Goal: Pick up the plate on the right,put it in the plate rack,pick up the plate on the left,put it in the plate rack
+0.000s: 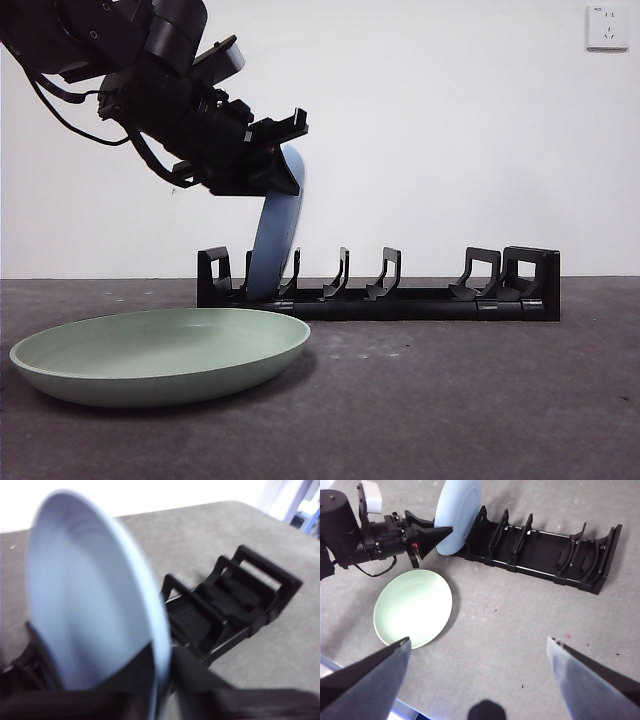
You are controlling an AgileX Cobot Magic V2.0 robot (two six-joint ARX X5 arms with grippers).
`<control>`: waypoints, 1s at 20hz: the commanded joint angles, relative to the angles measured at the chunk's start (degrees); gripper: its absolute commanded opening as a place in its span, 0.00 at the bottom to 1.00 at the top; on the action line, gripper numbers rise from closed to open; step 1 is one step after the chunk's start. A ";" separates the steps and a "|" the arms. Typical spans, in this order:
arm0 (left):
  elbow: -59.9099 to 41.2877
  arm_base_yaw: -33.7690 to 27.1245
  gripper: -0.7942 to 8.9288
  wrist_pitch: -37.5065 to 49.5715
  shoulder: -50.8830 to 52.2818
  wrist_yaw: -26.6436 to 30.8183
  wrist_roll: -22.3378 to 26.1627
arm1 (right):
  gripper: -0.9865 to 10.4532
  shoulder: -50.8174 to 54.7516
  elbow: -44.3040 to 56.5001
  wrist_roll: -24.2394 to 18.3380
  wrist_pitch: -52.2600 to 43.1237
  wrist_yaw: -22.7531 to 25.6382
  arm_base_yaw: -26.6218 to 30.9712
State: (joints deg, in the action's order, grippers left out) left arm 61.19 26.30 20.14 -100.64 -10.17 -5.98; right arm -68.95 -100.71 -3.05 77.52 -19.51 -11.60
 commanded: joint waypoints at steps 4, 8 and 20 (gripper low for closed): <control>0.13 -0.07 0.32 0.11 -0.20 -3.54 0.72 | 0.49 -0.31 0.50 -0.70 1.09 -0.17 -0.04; 0.13 0.00 0.32 -0.28 1.27 -5.35 -1.55 | 0.49 -0.31 0.50 -0.66 1.20 -0.17 -0.04; 0.13 0.04 0.35 -28.65 31.02 -5.33 6.36 | 0.49 -2.32 0.50 -0.63 -0.39 -1.97 -0.07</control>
State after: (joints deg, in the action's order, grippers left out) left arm 61.19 26.30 -7.92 -70.65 -15.42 -2.76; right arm -70.85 -100.71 -3.07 77.49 -21.39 -11.60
